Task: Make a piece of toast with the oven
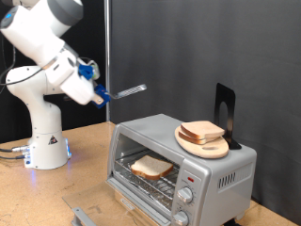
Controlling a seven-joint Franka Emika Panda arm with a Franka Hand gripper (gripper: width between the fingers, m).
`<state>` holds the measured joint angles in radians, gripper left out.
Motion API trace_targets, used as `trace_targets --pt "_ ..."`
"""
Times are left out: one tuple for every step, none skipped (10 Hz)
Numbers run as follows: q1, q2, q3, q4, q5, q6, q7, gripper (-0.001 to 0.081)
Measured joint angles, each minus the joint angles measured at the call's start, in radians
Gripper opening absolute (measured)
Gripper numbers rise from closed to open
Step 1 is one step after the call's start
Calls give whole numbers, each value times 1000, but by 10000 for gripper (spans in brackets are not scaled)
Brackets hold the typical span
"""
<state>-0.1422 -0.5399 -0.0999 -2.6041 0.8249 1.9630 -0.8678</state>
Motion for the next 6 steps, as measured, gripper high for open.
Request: trace_targets --pt "16 -11 37 -11 34 39 12 365" --pt "32 -19 74 -20 65 77 24 365" --pt "46 -22 110 -25 91 114 37 365" --pt "59 -22 147 -27 107 144 52 365" --pt "73 -21 186 -28 120 171 74 365" --pt "84 -18 224 -29 132 199 96 365"
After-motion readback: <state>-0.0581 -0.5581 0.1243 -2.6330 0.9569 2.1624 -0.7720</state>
